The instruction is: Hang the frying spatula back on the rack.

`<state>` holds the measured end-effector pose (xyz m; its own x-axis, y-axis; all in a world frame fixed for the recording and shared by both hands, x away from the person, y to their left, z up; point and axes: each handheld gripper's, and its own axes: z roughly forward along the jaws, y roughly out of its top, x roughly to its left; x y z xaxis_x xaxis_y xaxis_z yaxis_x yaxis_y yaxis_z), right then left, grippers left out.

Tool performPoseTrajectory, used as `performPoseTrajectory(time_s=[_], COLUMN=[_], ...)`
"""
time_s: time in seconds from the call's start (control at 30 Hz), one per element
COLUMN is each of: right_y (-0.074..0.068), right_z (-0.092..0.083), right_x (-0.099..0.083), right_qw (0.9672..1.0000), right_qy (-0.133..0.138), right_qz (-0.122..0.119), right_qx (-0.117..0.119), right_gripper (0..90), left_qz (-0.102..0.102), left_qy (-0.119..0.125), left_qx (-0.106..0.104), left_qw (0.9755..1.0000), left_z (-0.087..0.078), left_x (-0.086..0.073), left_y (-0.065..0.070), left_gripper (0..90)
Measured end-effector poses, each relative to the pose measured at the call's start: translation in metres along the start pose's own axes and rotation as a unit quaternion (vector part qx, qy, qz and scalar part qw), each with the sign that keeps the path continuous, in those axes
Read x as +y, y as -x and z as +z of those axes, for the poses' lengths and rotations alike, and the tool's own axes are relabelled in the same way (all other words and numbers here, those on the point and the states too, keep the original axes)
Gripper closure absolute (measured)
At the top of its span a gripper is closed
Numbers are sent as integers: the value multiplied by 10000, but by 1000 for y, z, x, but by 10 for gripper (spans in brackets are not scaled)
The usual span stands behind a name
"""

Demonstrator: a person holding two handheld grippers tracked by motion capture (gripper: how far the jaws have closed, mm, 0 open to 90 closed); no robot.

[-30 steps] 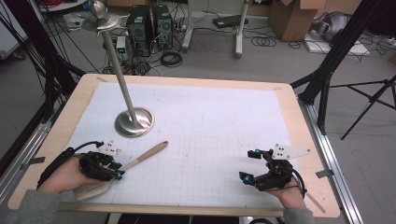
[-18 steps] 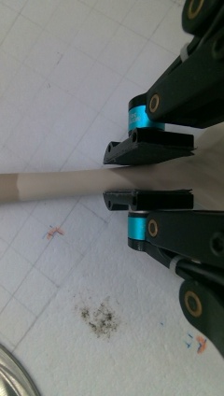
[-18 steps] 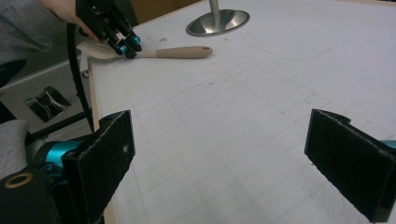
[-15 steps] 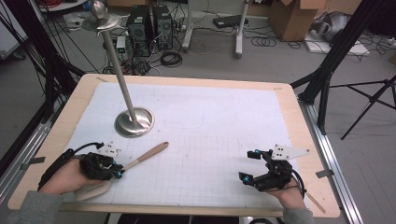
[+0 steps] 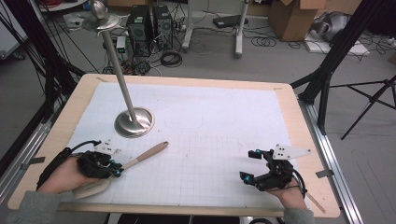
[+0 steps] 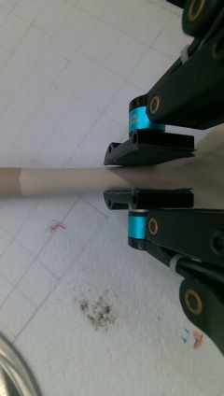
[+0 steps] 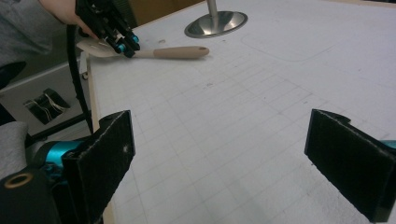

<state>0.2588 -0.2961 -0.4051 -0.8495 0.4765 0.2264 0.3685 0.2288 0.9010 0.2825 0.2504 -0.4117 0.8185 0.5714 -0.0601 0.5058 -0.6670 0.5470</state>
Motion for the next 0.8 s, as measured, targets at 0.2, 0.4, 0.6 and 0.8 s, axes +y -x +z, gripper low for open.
performPoseTrajectory(time_s=[0.2,0.4,0.6,0.8], right_y=[0,0,1,0], right_z=[0,-1,-3,-3], right_x=[0,0,0,0], right_qw=[10000,10000,9999,9999], right_qy=[-10,20,86,86], right_qz=[23,3,-39,-69], right_qx=[10,-27,-71,-60], right_gripper=[76,76,76,76], left_qz=[-62,40,-22,-61], left_qy=[145,292,383,547], left_qx=[-11,22,48,48], left_qw=[9999,9996,9993,9985], left_z=[-7,-13,-19,-26], left_x=[-2,-2,-2,-4], left_y=[-5,-10,-16,-19], left_gripper=[766,766,766,766])
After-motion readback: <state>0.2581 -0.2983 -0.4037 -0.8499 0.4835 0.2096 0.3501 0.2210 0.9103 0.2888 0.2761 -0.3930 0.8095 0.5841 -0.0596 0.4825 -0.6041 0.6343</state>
